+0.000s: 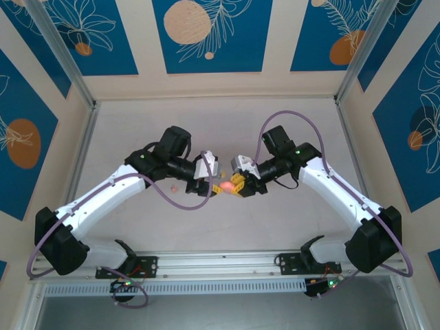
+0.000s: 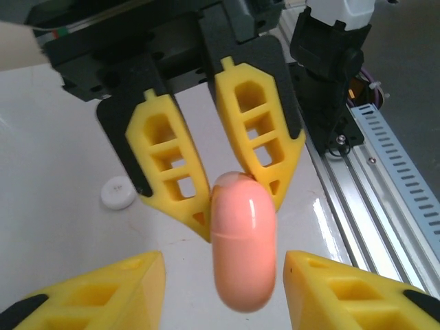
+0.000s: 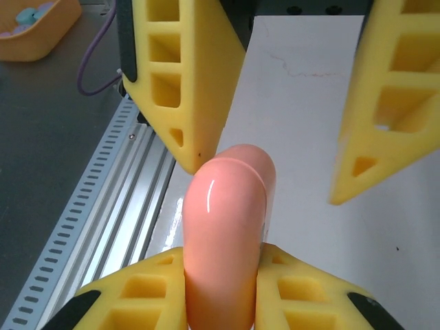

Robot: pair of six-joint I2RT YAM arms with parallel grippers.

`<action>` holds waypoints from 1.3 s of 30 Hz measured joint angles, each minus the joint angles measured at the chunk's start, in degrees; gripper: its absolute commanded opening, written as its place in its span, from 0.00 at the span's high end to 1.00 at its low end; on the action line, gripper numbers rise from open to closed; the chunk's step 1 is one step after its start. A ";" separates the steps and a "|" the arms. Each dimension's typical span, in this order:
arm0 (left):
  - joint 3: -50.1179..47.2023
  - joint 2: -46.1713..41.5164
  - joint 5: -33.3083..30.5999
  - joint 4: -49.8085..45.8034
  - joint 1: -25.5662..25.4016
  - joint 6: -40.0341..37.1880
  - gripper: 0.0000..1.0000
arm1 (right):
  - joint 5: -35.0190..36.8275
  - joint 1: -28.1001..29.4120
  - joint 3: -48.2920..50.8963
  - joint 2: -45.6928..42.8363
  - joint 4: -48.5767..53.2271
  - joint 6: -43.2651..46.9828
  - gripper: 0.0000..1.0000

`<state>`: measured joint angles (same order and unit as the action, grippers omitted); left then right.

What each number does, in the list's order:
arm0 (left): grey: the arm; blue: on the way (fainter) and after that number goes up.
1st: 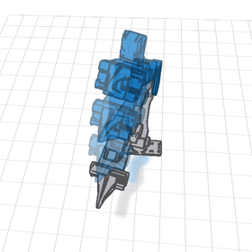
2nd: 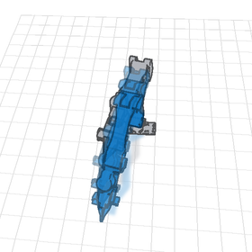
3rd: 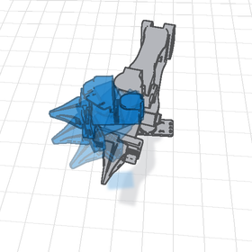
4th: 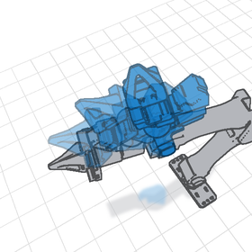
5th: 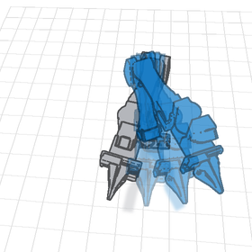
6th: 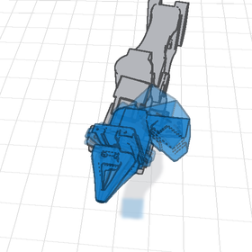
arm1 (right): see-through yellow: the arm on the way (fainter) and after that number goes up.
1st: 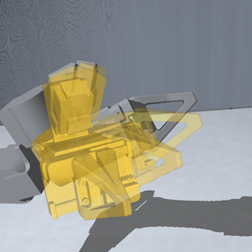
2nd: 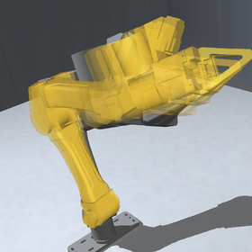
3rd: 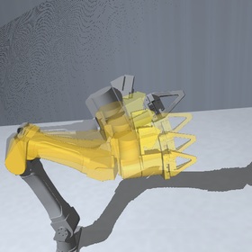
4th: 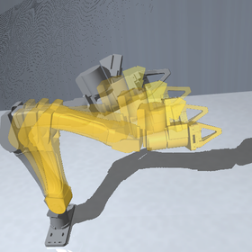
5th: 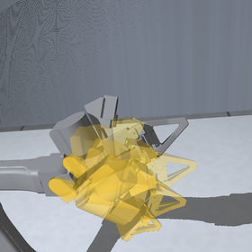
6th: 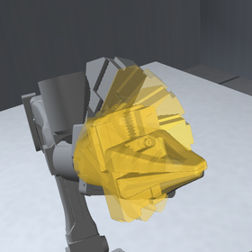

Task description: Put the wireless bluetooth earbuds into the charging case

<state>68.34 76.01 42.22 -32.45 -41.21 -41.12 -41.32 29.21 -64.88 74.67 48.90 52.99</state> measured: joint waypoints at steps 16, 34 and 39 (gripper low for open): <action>0.61 1.92 -0.55 -1.01 -1.57 0.13 0.76 | 0.63 0.79 -0.59 0.17 -1.40 -0.50 0.79; -17.40 -6.82 0.35 28.65 0.11 15.98 0.91 | -0.07 -9.11 21.88 -22.91 -31.19 -18.53 0.37; -19.85 -6.84 1.75 37.00 0.22 21.18 0.91 | -4.81 -9.79 22.27 -21.88 -36.83 -22.21 0.41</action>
<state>48.49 69.17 43.97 4.56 -40.99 -19.94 -46.13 19.42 -42.61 52.80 12.08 30.79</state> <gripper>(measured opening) 0.191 0.609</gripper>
